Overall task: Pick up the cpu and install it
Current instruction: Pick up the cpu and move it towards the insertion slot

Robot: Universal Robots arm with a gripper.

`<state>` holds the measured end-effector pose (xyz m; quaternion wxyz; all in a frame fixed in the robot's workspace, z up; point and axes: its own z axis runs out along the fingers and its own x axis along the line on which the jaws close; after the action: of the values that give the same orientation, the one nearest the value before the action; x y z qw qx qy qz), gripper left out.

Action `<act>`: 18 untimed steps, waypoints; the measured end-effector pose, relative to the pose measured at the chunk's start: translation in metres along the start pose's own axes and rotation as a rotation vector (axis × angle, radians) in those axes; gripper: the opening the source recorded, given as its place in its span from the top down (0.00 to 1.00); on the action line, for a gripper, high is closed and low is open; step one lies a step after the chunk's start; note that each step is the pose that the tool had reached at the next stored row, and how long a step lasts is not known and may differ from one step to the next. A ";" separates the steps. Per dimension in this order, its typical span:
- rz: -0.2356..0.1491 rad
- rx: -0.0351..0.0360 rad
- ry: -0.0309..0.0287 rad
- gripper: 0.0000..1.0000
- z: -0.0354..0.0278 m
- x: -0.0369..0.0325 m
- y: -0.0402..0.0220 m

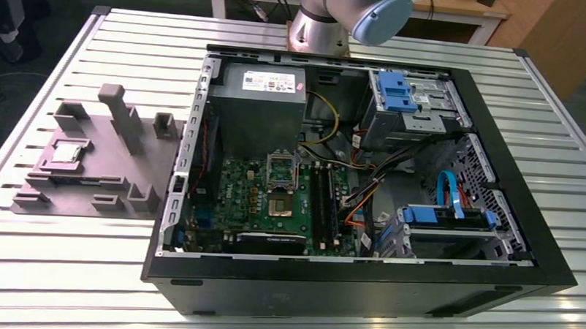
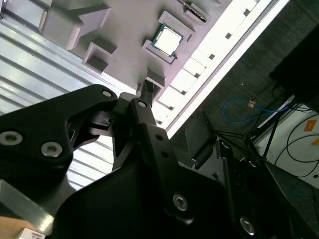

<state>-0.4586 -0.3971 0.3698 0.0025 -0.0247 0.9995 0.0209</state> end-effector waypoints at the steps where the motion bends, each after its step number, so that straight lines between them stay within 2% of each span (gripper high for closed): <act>1: 0.000 0.0000 0.0001 0.47 0.0002 0.0000 0.0000; 12: 0.000 0.0000 0.0002 0.45 0.0017 0.0000 -0.0001; 13: 0.000 0.0000 0.0001 0.40 0.0018 0.0000 -0.0001; 14: 0.000 0.0000 0.0002 0.40 0.0018 0.0000 -0.0001; 15: 0.000 0.0000 0.0002 0.33 0.0020 0.0000 -0.0001; 18: 0.000 -0.0001 0.0000 0.33 0.0038 0.0001 -0.0002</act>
<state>-0.4586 -0.3971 0.3660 0.0025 -0.0247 0.9995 0.0210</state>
